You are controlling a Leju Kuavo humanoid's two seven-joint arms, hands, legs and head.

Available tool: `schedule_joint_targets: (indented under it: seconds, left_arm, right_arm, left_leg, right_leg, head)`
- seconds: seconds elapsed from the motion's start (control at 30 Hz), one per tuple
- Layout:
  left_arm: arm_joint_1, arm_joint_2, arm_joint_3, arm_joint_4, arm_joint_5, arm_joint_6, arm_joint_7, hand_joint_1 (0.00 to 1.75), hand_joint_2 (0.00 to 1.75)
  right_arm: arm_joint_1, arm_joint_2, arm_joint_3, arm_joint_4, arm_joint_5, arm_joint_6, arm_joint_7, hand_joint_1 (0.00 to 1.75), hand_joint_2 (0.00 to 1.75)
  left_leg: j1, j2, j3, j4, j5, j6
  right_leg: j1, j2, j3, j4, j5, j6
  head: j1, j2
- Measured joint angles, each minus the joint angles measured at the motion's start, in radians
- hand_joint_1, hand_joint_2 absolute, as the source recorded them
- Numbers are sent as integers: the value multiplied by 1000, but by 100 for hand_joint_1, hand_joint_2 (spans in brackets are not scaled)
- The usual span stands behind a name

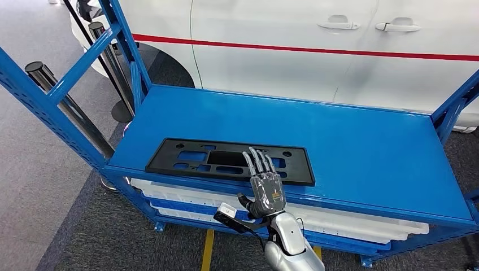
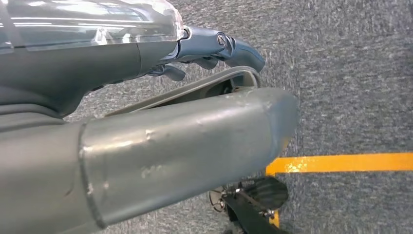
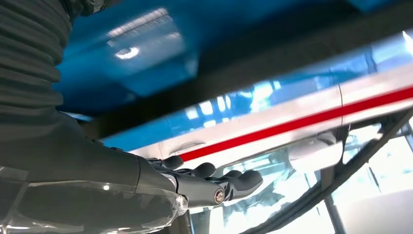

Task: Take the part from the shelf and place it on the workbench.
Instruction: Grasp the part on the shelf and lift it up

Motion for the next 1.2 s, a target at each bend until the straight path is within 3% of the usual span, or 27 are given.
schedule_joint_targets:
  seconds: [0.13, 0.17, 0.23, 0.27, 0.3, 0.33, 0.37, 0.4, 0.47, 0.5, 0.63, 0.7, 0.77, 0.8, 0.83, 0.87, 0.9, 0.97, 1.0, 1.13, 1.2]
  left_arm:
    - [0, -1, 21, 0, -16, -3, -1, 0, 0]
    - [-1, -1, 24, 0, -18, -3, -1, 0, 0]
    - [-2, -1, 29, 0, -19, -4, -1, 0, 0]
    - [-2, -1, 31, 0, -19, -5, -1, 0, 0]
    - [-2, -1, 32, 0, -19, -5, -1, 0, 0]
    - [-1, -1, 33, 0, -20, -5, -1, 0, 0]
    - [-1, -1, 34, 0, -22, -5, -1, 0, 0]
    - [0, -1, 35, 0, -25, -5, -1, 0, 0]
    - [-2, -1, 39, 0, -34, -4, -3, 0, 0]
    - [-3, -1, 40, 0, -38, -3, -3, 0, 0]
    - [-7, -2, 46, 0, -51, -1, -4, 0, 0]
    - [-9, -1, 47, 0, -59, -1, -4, 0, 0]
    - [-9, 0, 49, 0, -67, -2, -4, 0, 0]
    - [-9, 0, 49, 0, -70, -2, -3, 0, 0]
    - [-9, 0, 50, 0, -71, -3, -3, 0, 0]
    - [-9, 0, 50, 0, -72, -3, -2, 0, 0]
    - [-9, 0, 50, 0, -72, -3, -2, 0, 0]
    - [-11, 1, 51, 0, -77, -4, 0, 0, 0]
    - [-13, 2, 51, 0, -82, -4, 1, 0, 0]
    - [-16, 2, 54, 0, -101, -10, 3, 0, 0]
    - [-19, 1, 55, 0, -110, -12, 3, 0, 0]
  right_arm:
    - [-3, -2, -1, -51, -30, 0, 10, 0, 175]
    - [-5, -2, 0, -60, -33, 0, 11, 0, 175]
    - [-5, -4, 1, -71, -35, 0, 13, 0, 175]
    - [-3, -6, 1, -73, -35, 0, 13, 0, 175]
    - [-1, -8, 1, -75, -37, 0, 14, 0, 175]
    - [0, -9, 2, -76, -38, 0, 14, 0, 175]
    - [1, -11, 4, -79, -41, 1, 14, 0, 175]
    - [1, -12, 6, -82, -44, 1, 15, 0, 175]
    - [0, -13, 14, -89, -46, 2, 18, 0, 175]
    - [0, -14, 18, -90, -43, 4, 21, 0, 175]
    - [-2, -18, 28, -96, -20, 15, 38, 0, 175]
    - [-6, -19, 36, -97, 8, 32, 54, 0, 175]
    - [-9, -23, 47, -94, 39, 49, 71, 0, 175]
    - [-9, -25, 51, -92, 49, 54, 76, 0, 175]
    - [-9, -28, 55, -90, 54, 55, 79, 0, 175]
    - [-9, -29, 58, -89, 58, 55, 80, 0, 175]
    - [-10, -31, 62, -88, 62, 57, 82, 0, 175]
    - [-14, -33, 70, -85, 77, 68, 92, 0, 175]
    - [-17, -35, 75, -82, 88, 77, 100, 0, 175]
    - [-33, -45, 94, -56, 141, 101, 139, 0, 175]
    - [-49, -52, 98, -31, 163, 105, 160, 0, 175]
  left_leg:
    - [4, 0, 11, -16, 4, 21]
    - [7, 0, 15, -20, 5, 27]
    - [7, 2, 17, -22, 4, 35]
    - [7, 1, 18, -21, 2, 36]
    - [7, 1, 20, -21, -1, 36]
    - [7, 0, 23, -20, -4, 35]
    - [7, -1, 29, -20, -8, 33]
    - [8, -1, 35, -19, -14, 30]
    - [4, -3, 41, -14, -24, 19]
    - [3, -3, 41, -13, -27, 14]
    - [7, -2, 42, -2, -45, -9]
    - [9, -1, 2, 83, -93, -17]
    - [9, -1, -72, 217, -146, -22]
    - [9, -1, -100, 261, -153, -24]
    - [9, -1, -111, 269, -139, -23]
    - [9, -1, -101, 234, -105, -22]
    - [9, -1, -75, 168, -60, -18]
    - [5, -1, -21, 45, -7, -8]
    - [3, -2, -9, 14, 0, -3]
    - [2, -2, -4, -6, 6, 19]
    - [7, 0, -1, -14, 12, 30]
  right_leg:
    - [1, 1, -5, 20, -17, 21]
    - [0, 1, -22, 58, -39, 27]
    - [-6, 1, -89, 183, -96, 34]
    - [-8, 1, -125, 244, -114, 38]
    - [-11, 0, -149, 278, -115, 40]
    - [-13, 0, -155, 273, -94, 42]
    - [-15, 0, -140, 230, -55, 42]
    - [-17, -1, -111, 159, -10, 40]
    - [-14, -1, -60, 44, 38, 33]
    - [-12, -1, -49, 18, 41, 29]
    - [-11, 1, -39, 1, 34, 4]
    - [-14, -1, -30, -7, 34, -7]
    - [-12, -2, -28, -7, 30, -13]
    - [-11, -2, -28, -6, 29, -15]
    - [-10, -1, -27, -4, 27, -15]
    - [-10, -1, -25, -2, 24, -14]
    - [-9, 0, -23, 1, 20, -12]
    - [-6, 2, -21, 8, 13, -4]
    - [-5, 2, -22, 9, 12, 1]
    - [-6, 3, -27, 17, 6, 23]
    - [-8, 2, -58, 88, -39, 33]
  head:
    - [0, 0]
    - [1, 0]
    - [1, 0]
    - [1, 0]
    - [1, 0]
    - [1, 0]
    - [1, 0]
    - [1, 0]
    - [1, 0]
    - [1, 0]
    - [1, 0]
    - [0, 0]
    - [0, 0]
    - [0, 0]
    - [0, 0]
    - [0, 0]
    - [0, 0]
    - [0, 0]
    - [1, 0]
    - [1, 0]
    - [1, 0]
